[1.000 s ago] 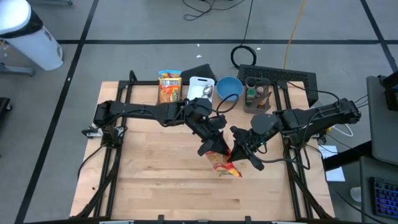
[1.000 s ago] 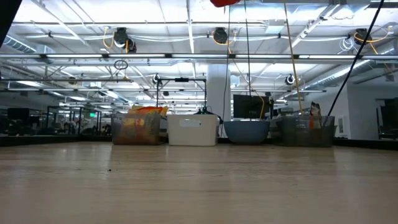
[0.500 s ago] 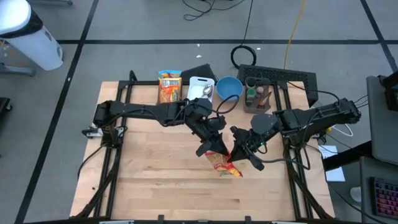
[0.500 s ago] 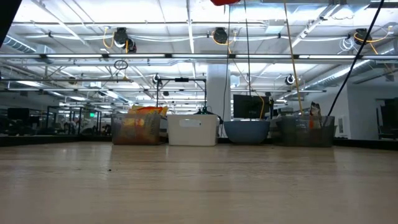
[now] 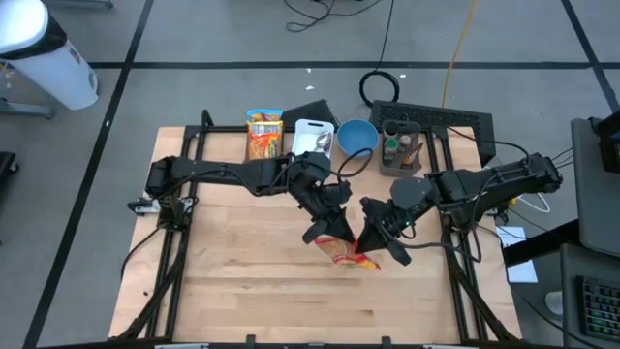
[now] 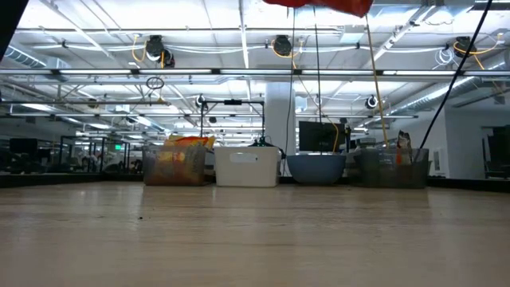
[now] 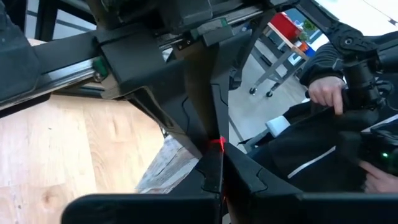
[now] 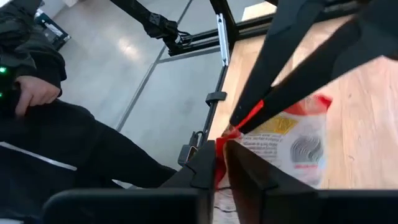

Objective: Pick & Place Food Item
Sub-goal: Put the red noodle pack into the left black bin

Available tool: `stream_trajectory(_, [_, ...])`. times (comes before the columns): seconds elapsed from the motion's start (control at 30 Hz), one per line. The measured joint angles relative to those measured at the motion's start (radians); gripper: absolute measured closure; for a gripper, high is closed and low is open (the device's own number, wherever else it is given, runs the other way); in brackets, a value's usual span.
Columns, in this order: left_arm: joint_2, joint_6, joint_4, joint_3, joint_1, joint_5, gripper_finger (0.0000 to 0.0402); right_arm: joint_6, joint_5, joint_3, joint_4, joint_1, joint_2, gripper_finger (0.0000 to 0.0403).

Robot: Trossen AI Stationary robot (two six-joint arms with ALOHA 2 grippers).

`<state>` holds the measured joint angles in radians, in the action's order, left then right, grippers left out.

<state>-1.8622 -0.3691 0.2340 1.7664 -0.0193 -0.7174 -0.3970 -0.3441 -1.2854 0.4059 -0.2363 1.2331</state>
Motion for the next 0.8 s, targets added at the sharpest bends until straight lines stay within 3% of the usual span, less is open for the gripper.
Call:
stream_trajectory(0.43, [0.001, -0.005, 0.002, 0.0, 0.031, 0.0, 0.0401, -0.063, -0.001, 0.0, 0.035, 0.026, -0.001, 0.0227])
stream_trajectory(0.6, [0.007, -0.004, 0.005, -0.001, 0.048, 0.01, 0.0401, -0.049, 0.015, 0.0, 0.088, 0.027, -0.001, 0.0206])
stream_trajectory(0.8, [0.046, 0.025, 0.035, -0.001, 0.083, 0.049, 0.0401, -0.017, 0.177, 0.0, 0.16, 0.028, -0.026, 0.0207])
